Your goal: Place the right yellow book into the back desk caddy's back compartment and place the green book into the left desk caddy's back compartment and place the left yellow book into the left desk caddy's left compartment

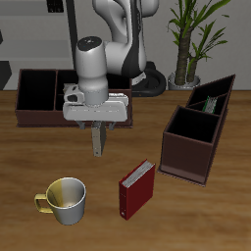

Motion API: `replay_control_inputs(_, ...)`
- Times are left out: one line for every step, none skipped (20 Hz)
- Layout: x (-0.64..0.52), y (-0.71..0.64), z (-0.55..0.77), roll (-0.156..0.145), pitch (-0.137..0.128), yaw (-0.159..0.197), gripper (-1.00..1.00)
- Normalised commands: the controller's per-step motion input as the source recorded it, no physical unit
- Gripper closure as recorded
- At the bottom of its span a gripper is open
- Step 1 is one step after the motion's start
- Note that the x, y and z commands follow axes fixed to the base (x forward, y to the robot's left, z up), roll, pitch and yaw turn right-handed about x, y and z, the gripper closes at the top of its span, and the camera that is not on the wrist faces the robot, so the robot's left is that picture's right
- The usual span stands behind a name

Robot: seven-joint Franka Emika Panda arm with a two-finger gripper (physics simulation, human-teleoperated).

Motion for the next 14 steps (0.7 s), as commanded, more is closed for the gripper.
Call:
replay_control_inputs(0.03, 0.06, -0.11, 0.035, 0.004, 0.013, -1.00)
replay_control_inputs(0.02, -0.02, -0.26, 0.069, 0.093, -0.090, -1.00)
replay_control_inputs(-0.01, 0.09, -0.12, 0.085, -0.020, 0.046, -1.00)
replay_control_inputs(0.06, -0.11, -0.18, 0.029, 0.017, 0.045, -1.00)
replay_control_inputs(0.10, -0.08, -0.34, 0.135, 0.072, -0.037, -1.00)
replay_control_inputs(-0.03, -0.06, -0.06, -0.073, -0.007, 0.039, -1.00)
replay_control_inputs(0.00, -0.03, -0.21, -0.009, 0.051, -0.136, 1.00)
replay_control_inputs(-0.03, 0.15, -0.18, 0.077, 0.030, 0.029, 1.00)
replay_control_inputs(-0.08, 0.06, -0.04, -0.008, -0.006, 0.009, 1.00)
replay_control_inputs(-0.08, 0.20, -0.11, 0.114, 0.003, -0.004, 1.00)
replay_control_inputs(-0.05, 0.07, 0.03, -0.001, 0.007, -0.019, 1.00)
replay_control_inputs(0.02, -0.01, -0.02, 0.018, 0.027, -0.031, 1.00)
replay_control_inputs(0.05, 0.00, 0.02, -0.007, -0.004, -0.005, 1.00)
replay_control_inputs(0.01, -0.06, -0.02, 0.020, 0.012, -0.016, 1.00)
